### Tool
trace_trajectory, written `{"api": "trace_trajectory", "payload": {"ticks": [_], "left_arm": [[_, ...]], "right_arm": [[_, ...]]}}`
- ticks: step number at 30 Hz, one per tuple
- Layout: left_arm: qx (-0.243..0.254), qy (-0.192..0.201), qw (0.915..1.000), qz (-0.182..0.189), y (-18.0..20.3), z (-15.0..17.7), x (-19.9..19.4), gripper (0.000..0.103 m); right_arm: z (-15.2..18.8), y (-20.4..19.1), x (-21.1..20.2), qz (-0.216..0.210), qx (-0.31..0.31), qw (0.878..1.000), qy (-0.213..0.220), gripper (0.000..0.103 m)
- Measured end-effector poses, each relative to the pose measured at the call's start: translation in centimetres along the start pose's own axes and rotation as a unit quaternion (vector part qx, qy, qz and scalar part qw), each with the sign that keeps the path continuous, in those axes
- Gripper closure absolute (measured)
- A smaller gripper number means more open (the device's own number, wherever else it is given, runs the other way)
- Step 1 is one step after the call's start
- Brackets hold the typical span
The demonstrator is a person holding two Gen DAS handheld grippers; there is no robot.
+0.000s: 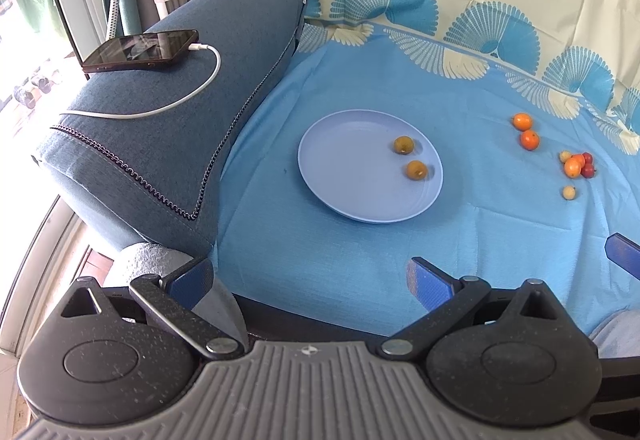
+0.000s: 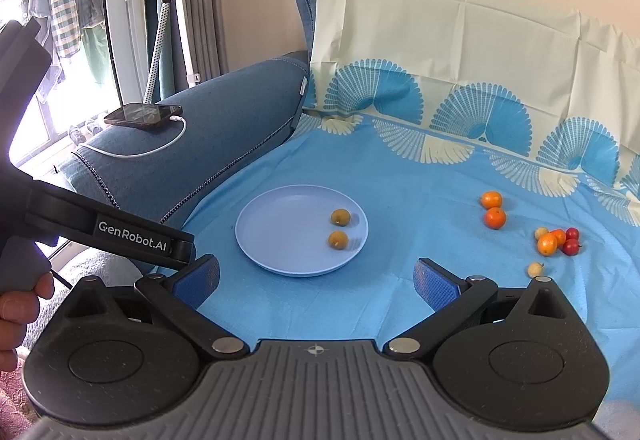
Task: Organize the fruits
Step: 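Move both tools back toward the remaining fruit cluster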
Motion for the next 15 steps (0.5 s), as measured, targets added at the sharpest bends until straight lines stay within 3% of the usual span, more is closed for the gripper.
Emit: {"api": "trace_trajectory", "payload": {"ticks": [7,15], "left_arm": [[0.01,-0.01,0.9999,-0.006,0.4,-0.2,1.0,0.0],[0.027,-0.023,0.9993,-0.01,2.4,-1.7,2.8,0.0]], "right_arm": [[0.3,1.3,1.0,0.006,0.026,1.0,-0.009,0.001],[1.0,5.7,2.6,0.039,0.076,0.996,-0.019,0.001]]}}
Point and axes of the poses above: each gripper's, at about its wrist camera, not at the fingertips, and x roughly the way its jaws point, y to its right, z to its underside, the point moved 10 cm from there along x, roughly the way its jaws point, and after that the axes turned 6 degrees about x, right-handed, at the moved point
